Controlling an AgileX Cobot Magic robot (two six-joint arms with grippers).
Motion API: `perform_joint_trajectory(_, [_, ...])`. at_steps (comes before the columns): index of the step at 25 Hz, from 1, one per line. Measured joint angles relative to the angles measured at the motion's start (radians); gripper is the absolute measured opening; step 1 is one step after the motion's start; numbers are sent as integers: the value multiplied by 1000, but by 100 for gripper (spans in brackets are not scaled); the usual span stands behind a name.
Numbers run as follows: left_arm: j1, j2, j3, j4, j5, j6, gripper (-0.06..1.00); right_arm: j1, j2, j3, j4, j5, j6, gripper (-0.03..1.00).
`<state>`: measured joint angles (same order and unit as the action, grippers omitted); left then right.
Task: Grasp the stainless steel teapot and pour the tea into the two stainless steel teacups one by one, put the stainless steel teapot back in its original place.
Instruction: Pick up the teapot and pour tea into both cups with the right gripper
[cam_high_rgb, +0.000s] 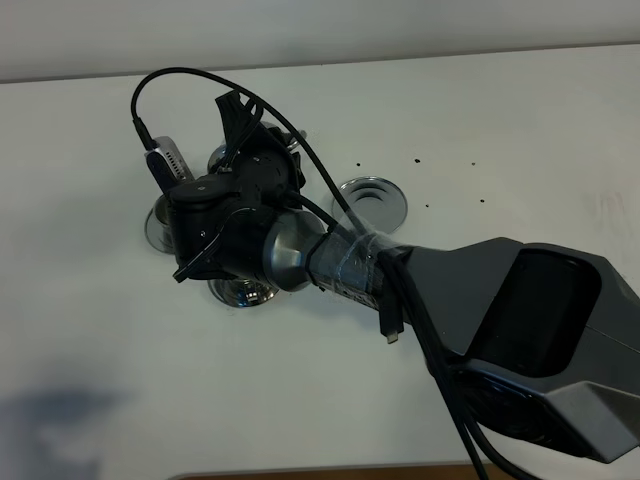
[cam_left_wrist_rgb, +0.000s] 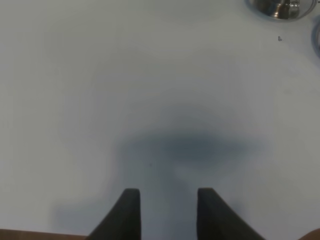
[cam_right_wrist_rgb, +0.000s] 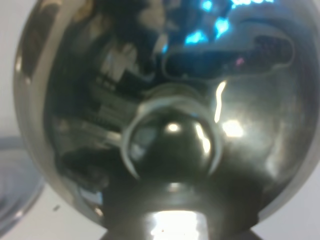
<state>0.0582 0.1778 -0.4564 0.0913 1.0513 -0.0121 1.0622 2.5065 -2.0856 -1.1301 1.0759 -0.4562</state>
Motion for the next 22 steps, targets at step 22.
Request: perform_joint_trajectory(22, [0,0,0,0,0,-1,32,10,0,0,-82,-15,-32,19])
